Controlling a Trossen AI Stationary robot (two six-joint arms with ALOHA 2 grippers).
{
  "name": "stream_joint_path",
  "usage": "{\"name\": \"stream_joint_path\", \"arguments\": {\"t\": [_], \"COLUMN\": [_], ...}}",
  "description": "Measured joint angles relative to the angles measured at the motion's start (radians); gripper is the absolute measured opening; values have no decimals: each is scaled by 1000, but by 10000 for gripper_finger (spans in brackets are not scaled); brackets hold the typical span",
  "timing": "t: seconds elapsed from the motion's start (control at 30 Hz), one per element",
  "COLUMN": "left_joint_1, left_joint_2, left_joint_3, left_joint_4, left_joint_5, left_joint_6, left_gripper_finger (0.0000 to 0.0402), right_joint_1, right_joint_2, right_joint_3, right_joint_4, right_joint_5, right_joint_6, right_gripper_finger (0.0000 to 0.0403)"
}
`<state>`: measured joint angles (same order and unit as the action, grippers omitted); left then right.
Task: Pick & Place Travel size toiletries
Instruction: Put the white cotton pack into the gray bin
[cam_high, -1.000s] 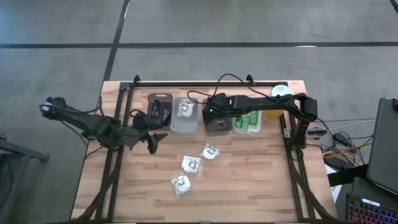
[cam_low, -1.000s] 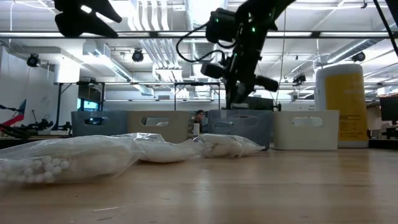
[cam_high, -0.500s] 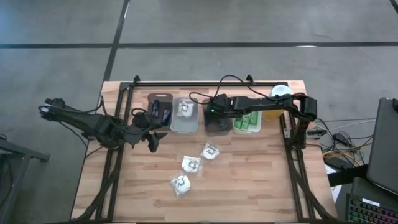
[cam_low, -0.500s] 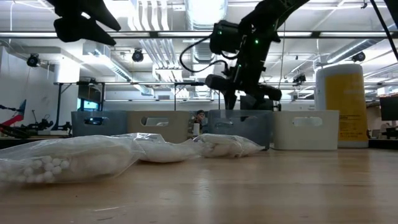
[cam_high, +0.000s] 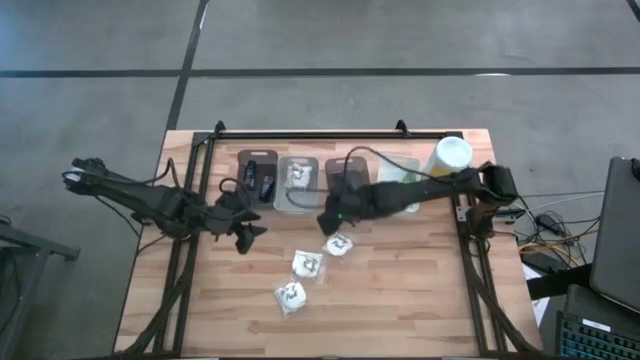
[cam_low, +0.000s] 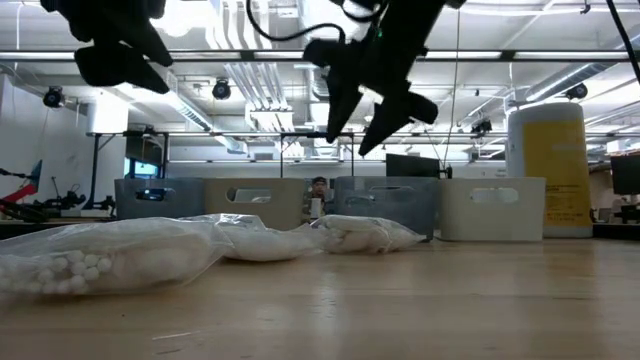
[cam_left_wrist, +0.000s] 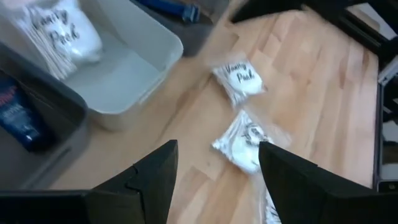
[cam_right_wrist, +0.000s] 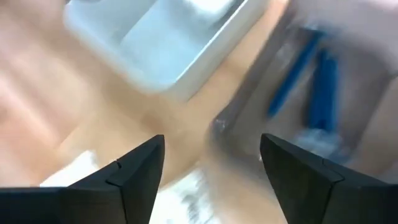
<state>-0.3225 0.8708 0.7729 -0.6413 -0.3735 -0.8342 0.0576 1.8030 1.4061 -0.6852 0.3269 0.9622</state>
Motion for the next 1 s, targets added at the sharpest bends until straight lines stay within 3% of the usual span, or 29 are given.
{"name": "stream_joint_path", "arguments": {"t": [0.17,0.3,0.57,0.7,1.0], "left_joint_1": [0,0,1,0,0], "left_joint_2": [13,35,128,202,358], "left_joint_3": [-66,-160,-317,-321,-264], "left_joint_4": [130,352,760,804,804], "left_joint_5": [75,154,220,257,275], "left_joint_6": [13,79,128,130,189], "left_gripper_finger": [229,229,229,229,229], "right_joint_1": [120,225,381,416,416], "right_joint_2": [0,0,66,131,239], "right_joint_3": [11,6,-12,-13,-10], "right_joint_4": [23,23,59,131,282], "right_joint_5": [-108,-92,-50,-48,-44], "right_joint_6": [256,489,872,964,976], "right_gripper_finger": [265,254,241,252,276]}}
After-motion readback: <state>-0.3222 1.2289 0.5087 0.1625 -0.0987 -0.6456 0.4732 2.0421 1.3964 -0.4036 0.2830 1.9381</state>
